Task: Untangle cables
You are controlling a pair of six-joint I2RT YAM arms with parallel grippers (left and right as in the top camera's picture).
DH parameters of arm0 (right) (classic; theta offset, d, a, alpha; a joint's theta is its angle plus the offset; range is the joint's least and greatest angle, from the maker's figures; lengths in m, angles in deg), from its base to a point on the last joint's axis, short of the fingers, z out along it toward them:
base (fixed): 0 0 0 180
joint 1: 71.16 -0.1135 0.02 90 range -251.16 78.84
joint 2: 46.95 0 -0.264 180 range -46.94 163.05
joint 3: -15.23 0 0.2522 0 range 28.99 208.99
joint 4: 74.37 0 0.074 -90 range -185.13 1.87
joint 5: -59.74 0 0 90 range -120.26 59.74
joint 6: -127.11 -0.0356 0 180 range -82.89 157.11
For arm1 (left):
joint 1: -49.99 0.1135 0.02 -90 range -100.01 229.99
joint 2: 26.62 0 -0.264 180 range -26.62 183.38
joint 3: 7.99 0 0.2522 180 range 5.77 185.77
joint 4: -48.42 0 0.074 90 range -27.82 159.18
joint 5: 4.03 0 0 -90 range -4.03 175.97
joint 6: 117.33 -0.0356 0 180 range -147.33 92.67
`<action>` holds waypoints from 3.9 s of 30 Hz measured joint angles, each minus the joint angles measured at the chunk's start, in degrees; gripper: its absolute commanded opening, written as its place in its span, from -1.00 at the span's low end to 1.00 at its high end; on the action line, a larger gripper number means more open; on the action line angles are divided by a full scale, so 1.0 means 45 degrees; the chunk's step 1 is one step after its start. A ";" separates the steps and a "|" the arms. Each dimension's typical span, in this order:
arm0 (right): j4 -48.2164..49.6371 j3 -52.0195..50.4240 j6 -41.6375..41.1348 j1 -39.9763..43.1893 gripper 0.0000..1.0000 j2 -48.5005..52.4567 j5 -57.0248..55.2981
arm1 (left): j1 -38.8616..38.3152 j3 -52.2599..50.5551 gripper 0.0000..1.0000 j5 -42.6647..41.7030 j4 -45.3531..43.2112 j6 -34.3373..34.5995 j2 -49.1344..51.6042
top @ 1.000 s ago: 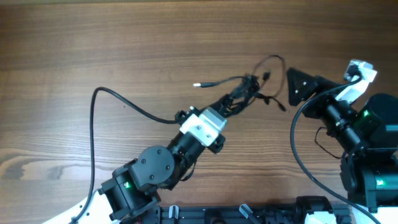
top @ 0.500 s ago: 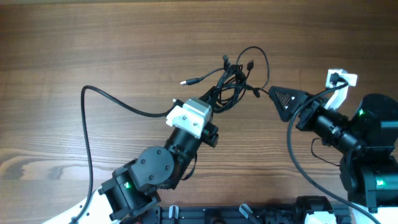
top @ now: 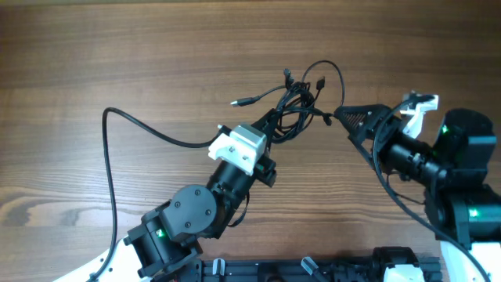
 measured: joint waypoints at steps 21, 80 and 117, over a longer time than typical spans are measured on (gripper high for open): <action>0.0733 0.0000 -0.0447 0.0000 -0.19 0.0442 0.0175 | 0.0000 0.0000 -0.92 -0.3128 0.0282 -0.1647 0.0000; -0.0772 0.0000 -0.2297 0.0000 0.20 0.0442 0.2273 | 0.0000 0.0000 -0.92 -0.2220 -0.1054 -0.5115 0.0000; -0.0185 0.0000 0.2565 0.0000 0.06 0.0442 -0.0364 | 0.0000 0.0000 -0.92 -0.2016 -0.0860 -0.3376 0.0000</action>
